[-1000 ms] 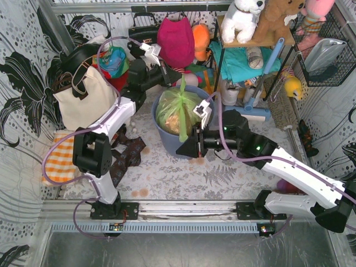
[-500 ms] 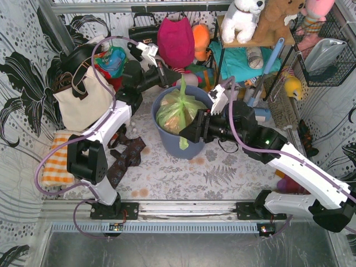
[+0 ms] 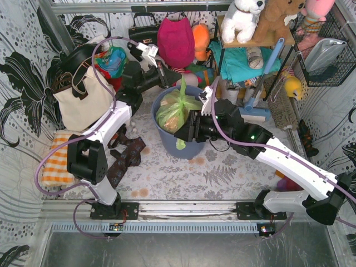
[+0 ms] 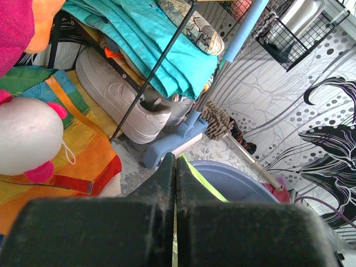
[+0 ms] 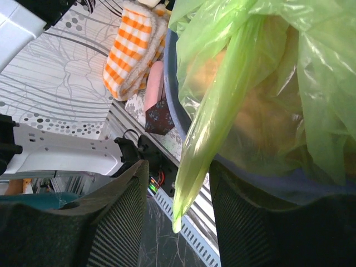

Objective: Tie the trash bag

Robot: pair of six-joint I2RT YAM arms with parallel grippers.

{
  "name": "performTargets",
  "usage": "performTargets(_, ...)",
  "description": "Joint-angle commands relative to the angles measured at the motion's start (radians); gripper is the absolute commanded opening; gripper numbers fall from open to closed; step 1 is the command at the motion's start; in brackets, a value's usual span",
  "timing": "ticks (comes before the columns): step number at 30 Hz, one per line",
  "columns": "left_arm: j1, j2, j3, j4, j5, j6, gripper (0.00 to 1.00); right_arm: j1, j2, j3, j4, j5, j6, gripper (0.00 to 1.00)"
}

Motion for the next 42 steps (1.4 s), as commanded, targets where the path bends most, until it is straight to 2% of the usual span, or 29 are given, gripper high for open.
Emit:
performTargets(1,0.004,-0.019,-0.017,0.071,0.025,-0.013,0.00,-0.007,0.024,0.002,0.045,-0.011,0.007,0.48)
performTargets(4,0.004,-0.018,-0.024,0.082,0.027,-0.019,0.00,-0.011,0.030,0.003,0.049,-0.004,0.005,0.40)
performTargets(6,0.005,-0.018,-0.027,0.089,0.029,-0.023,0.00,-0.013,0.032,0.003,0.052,-0.002,0.005,0.39)
performTargets(9,0.004,-0.020,-0.027,0.092,0.031,-0.024,0.00,-0.021,0.036,0.001,0.041,0.008,0.006,0.48)
performTargets(12,0.004,-0.024,-0.030,0.092,0.031,-0.024,0.00,-0.029,0.038,-0.009,0.046,0.015,0.008,0.46)
performTargets(15,0.004,-0.024,-0.029,0.093,0.031,-0.024,0.00,-0.033,0.041,-0.007,0.052,0.012,0.008,0.30)
performTargets(19,0.005,-0.023,-0.033,0.102,0.025,-0.027,0.00,-0.033,0.029,-0.001,0.052,0.020,-0.004,0.03)
performTargets(20,0.005,-0.025,-0.034,0.103,0.017,-0.026,0.00,-0.033,0.022,0.003,0.052,0.023,-0.016,0.00)
performTargets(25,0.005,-0.044,-0.016,0.115,-0.038,-0.022,0.00,-0.033,-0.018,0.039,0.074,0.014,-0.054,0.00)
performTargets(34,0.004,-0.057,0.153,0.126,-0.096,-0.021,0.00,-0.033,-0.040,0.189,0.035,0.021,-0.114,0.00)
performTargets(42,0.004,-0.029,0.156,0.117,-0.096,-0.013,0.00,-0.033,-0.060,0.116,0.040,-0.003,-0.109,0.00)
